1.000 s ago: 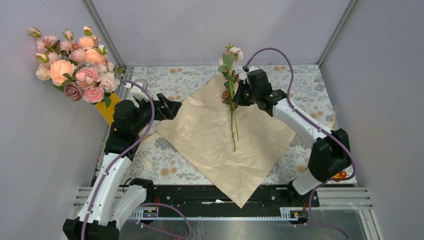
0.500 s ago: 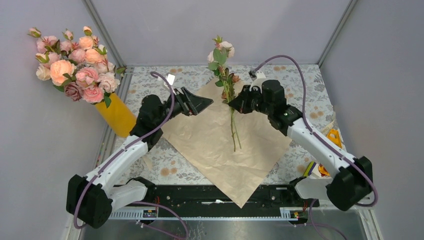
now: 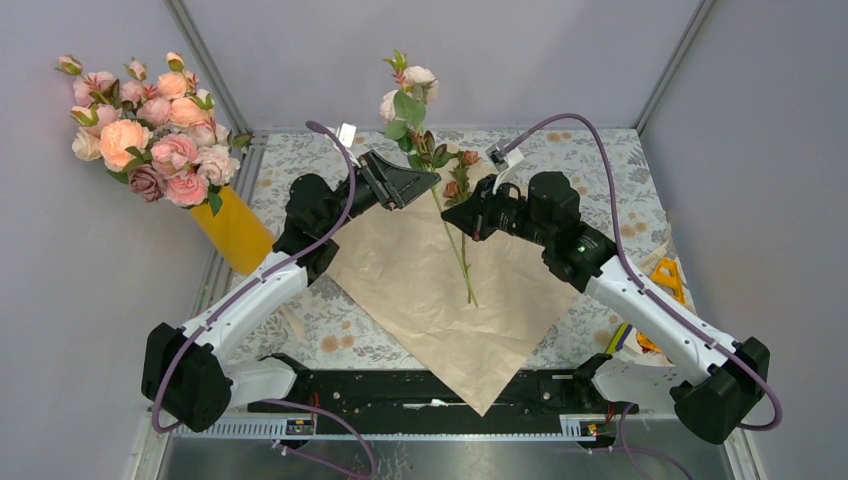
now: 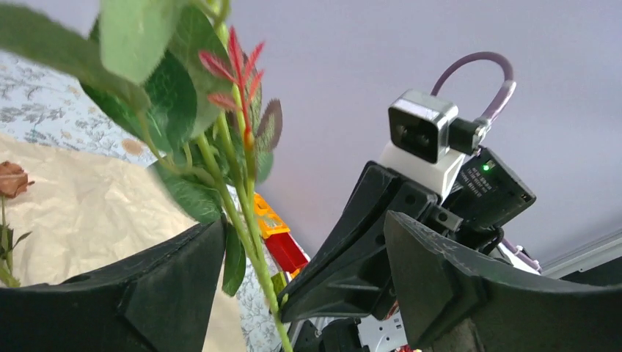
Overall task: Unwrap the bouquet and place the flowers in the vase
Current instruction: Insert the fake flower into the vase.
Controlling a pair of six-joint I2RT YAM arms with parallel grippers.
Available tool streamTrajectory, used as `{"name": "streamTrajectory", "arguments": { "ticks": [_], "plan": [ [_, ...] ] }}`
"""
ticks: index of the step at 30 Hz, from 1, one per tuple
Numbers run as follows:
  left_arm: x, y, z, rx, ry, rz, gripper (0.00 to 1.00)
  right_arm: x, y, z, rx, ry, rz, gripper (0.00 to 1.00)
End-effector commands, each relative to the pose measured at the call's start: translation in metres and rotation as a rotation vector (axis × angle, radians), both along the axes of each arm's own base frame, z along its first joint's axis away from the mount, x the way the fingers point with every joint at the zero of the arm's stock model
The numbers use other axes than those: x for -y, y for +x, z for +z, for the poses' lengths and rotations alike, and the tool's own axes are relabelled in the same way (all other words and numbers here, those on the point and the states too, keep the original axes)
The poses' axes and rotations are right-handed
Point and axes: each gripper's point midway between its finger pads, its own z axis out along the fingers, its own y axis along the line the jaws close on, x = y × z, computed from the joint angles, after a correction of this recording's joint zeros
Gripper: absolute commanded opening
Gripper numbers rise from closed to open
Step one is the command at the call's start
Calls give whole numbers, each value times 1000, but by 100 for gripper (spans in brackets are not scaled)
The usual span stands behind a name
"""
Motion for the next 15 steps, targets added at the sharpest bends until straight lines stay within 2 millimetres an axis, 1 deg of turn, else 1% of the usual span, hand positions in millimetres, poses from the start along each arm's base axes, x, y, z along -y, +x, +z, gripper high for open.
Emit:
{"name": "streamTrajectory", "arguments": {
  "ticks": [1, 3, 7, 11, 13, 15],
  "plan": [
    [1, -4, 33, 88, -39, -17, 77, -6, -14, 34, 120, 46, 62, 0],
    [1, -2, 31, 82, -36, -6, 71, -7, -17, 35, 127, 46, 71, 0],
    [-2, 1, 24, 63, -5, 27, 70, -7, -21, 38, 139, 48, 80, 0],
    [-1, 2, 25, 60, -6, 26, 65, -10, -25, 41, 149, 49, 99, 0],
    [-1, 2, 25, 61, -8, 24, 60, -11, -27, 40, 146, 44, 110, 0],
    [-1, 2, 27, 63, -13, 25, 51, -12, -27, 39, 145, 34, 116, 0]
  ]
}}
